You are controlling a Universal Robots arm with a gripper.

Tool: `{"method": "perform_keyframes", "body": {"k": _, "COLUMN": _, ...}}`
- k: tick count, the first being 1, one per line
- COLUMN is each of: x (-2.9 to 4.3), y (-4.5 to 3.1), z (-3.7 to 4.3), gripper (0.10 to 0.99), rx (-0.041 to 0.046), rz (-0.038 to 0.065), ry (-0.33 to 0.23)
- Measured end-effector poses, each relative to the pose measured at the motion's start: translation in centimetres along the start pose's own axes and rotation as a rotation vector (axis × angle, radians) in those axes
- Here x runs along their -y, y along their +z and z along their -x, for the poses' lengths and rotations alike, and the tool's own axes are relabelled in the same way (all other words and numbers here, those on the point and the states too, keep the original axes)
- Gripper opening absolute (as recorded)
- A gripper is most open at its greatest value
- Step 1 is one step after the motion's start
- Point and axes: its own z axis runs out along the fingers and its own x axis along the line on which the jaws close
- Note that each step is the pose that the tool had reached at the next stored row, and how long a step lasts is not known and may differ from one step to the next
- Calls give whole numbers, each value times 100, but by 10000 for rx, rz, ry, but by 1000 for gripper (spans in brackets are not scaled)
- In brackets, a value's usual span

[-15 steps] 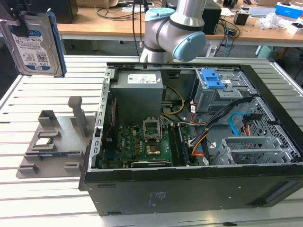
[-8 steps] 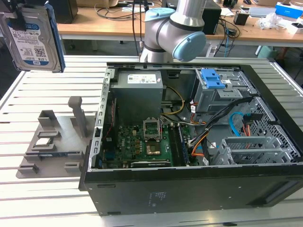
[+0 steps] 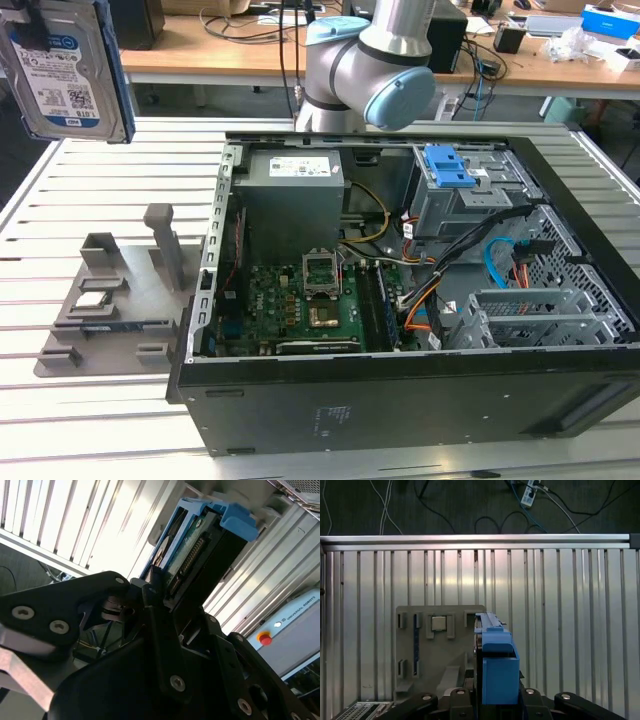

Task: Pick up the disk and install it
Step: 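Pick up the disk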

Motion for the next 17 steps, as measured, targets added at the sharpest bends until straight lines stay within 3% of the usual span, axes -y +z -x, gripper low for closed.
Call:
{"method": "perform_keyframes", "body": {"k": 6, "x": -5, "y": -113, "z": 9, "gripper": 365, "rx": -1, "rz": 1, "ry": 0}}
{"method": "perform_keyframes", "body": {"k": 8, "x": -10, "y": -211, "z": 20, "gripper": 365, "rx": 0, "rz": 1, "ry": 0}}
{"method": "perform_keyframes", "body": {"k": 17, "x": -21, "y": -469, "z": 48, "gripper": 365, "rx": -1, "rz": 1, "ry": 0}}
